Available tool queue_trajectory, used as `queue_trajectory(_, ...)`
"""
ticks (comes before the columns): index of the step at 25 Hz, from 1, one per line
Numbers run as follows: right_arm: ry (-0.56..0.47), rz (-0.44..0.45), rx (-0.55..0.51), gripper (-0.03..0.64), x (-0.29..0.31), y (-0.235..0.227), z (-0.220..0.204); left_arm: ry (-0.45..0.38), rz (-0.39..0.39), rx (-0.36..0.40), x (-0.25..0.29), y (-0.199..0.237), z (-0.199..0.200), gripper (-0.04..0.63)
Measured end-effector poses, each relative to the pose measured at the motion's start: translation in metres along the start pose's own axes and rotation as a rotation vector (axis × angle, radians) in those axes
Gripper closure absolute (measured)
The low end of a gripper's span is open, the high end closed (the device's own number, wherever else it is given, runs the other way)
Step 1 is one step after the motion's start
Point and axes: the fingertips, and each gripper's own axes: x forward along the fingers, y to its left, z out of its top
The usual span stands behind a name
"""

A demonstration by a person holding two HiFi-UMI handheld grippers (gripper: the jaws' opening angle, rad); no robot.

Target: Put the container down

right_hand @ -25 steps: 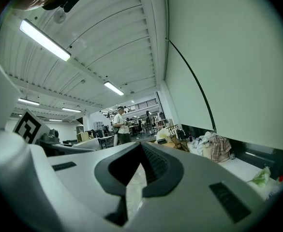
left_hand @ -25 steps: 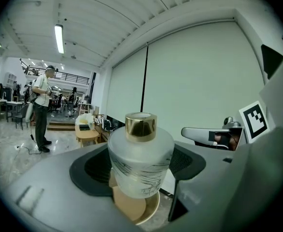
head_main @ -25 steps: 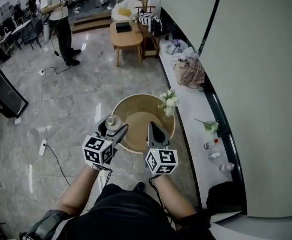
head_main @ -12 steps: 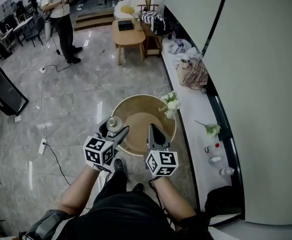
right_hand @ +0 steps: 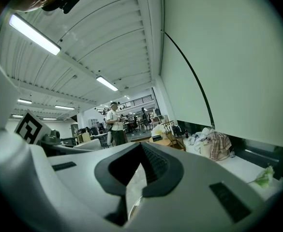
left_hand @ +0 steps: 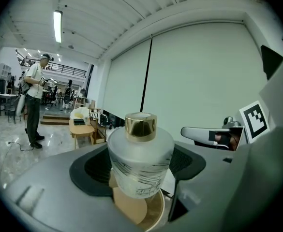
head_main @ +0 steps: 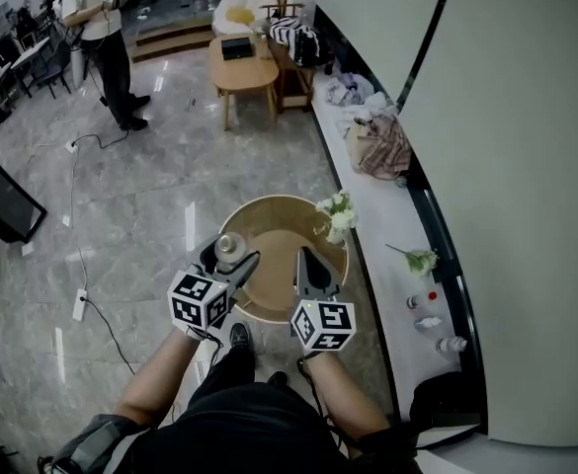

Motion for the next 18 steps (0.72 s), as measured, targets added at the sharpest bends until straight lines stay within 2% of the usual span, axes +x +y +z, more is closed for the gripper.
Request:
queue_trajectory(12, 0.000, -0.072, -0.011, 0.609, 0.098, -0.004, 0.017, 0.000, -0.069, 0.017, 0.066, 0.083, 0.037, 0.256)
queue_trajectory(18, 0.011, -0.098, -0.016, 0.609, 0.137, 0.007, 0.012, 0.005, -0.112, 0.021, 0.085, 0.117, 0.039, 0.256)
